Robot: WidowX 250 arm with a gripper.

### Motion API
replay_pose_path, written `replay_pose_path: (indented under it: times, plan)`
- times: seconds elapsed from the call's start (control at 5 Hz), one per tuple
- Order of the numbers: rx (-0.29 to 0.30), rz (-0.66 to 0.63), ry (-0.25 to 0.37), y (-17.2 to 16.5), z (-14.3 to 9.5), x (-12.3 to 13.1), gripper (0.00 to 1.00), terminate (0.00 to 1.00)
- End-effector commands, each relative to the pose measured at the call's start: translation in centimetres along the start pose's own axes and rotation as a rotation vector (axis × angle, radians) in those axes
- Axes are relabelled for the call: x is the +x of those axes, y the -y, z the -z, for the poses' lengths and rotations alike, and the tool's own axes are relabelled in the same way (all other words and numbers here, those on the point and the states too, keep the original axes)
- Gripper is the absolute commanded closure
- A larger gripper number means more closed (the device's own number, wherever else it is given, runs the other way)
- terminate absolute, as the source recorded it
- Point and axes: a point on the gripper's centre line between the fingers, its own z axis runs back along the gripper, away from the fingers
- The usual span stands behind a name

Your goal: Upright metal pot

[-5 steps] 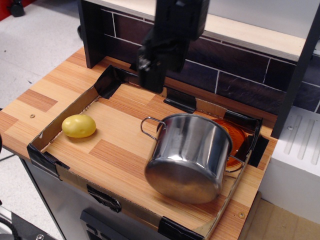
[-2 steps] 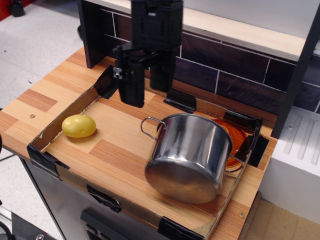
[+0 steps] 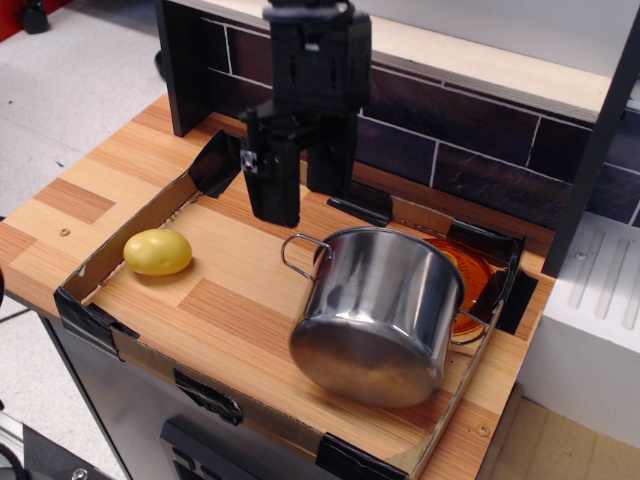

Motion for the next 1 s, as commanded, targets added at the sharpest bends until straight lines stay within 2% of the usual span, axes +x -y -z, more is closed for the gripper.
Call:
replay_pose_path:
  times: [0.0, 0.2, 0.6, 0.8]
  plan:
    - [-0.011, 0.025, 0.013, -0.6, 0.4, 0.9, 0.0, 0.0]
    - [-0.021, 0.04, 0.017, -0.1, 0.8, 1.2, 0.0, 0.0]
    - [-0.02, 0.103, -0.013, 1.4, 2.4, 2.3, 0.0, 0.0]
    - [-0.024, 0.123, -0.01, 1.7, 2.3, 2.1, 1.0, 0.0]
